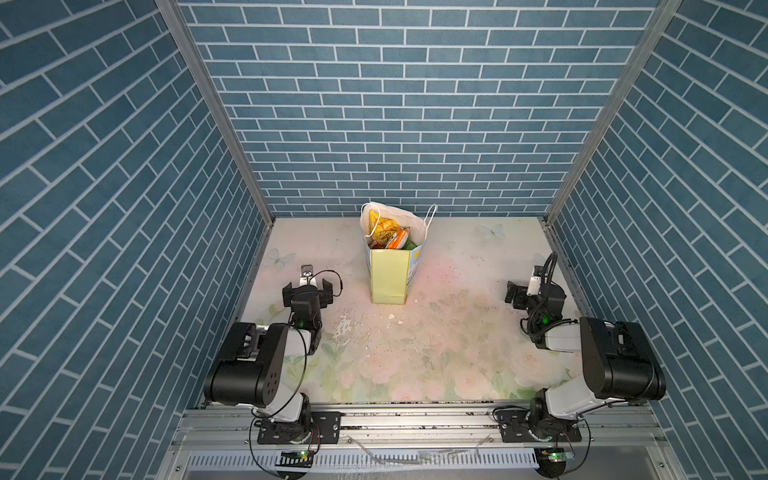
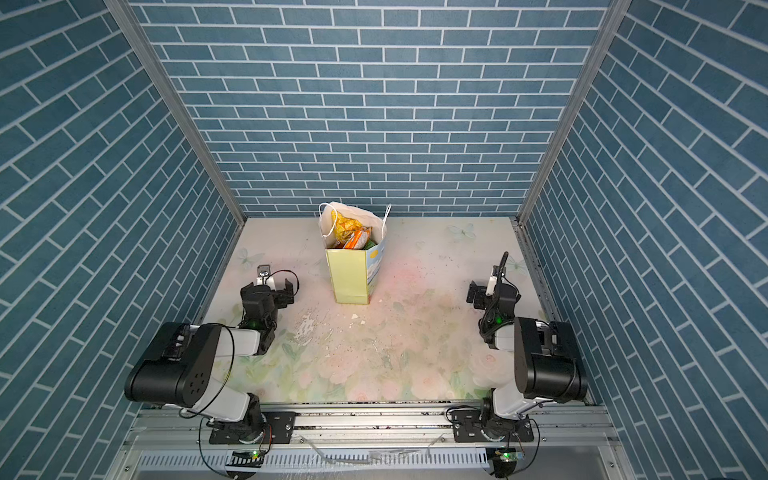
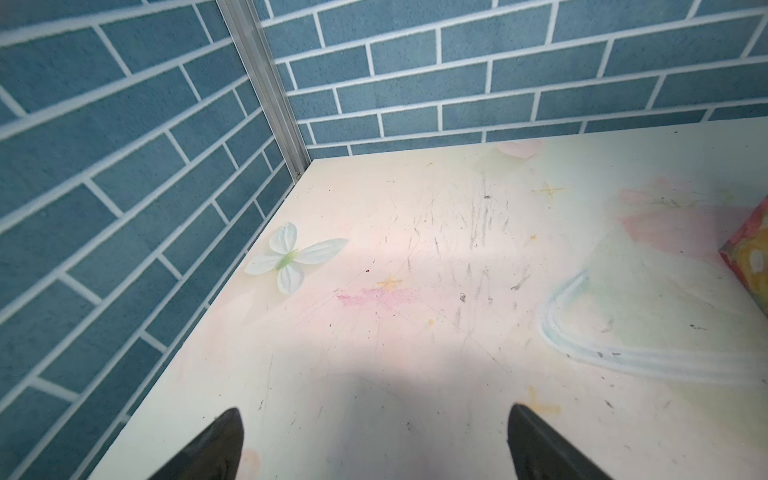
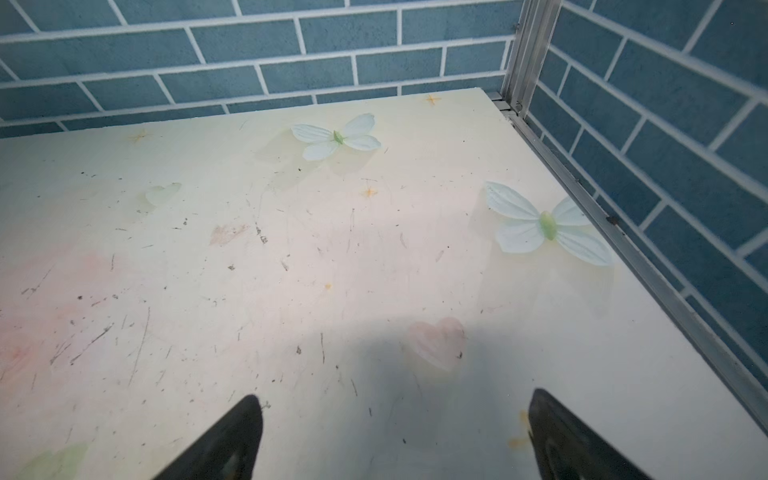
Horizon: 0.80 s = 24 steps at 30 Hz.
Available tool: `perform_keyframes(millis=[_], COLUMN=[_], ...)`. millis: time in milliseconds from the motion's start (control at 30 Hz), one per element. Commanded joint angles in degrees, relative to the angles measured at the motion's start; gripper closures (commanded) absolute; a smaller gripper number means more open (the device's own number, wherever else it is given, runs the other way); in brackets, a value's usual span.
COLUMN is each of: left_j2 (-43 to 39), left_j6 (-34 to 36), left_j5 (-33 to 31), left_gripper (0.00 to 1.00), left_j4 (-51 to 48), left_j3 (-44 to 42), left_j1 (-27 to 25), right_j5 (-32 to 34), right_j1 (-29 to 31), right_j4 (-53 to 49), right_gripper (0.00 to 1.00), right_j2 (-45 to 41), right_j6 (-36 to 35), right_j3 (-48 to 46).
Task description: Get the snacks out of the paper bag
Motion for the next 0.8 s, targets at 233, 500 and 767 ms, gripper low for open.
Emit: perform_keyframes(millis=[233,500,767], left_j2=[0.39,0.39,0.26], left_j6=[-0.31,-0.33,-0.49], left_j5=[-0.39,-0.23,0.74], left_gripper=[0.0,0.0,0.0], left_j4=[-0.05,-0.08,-0.71], left_j3=[0.73,0.73,1.0], left_j1=[-0.19,-0.19,0.25], right_j5=[-0.55,-0.56,-0.45], right_j1=[-0.16,-0.2,-0.2], right_j4=[0.63,0.39,0.39], right_gripper=[0.01,0.01,0.01], right_j2=[0.25,0.2,0.31], right_j6=[-1.57,-1.48,-1.53], right_j3=[1.07,1.16,1.17])
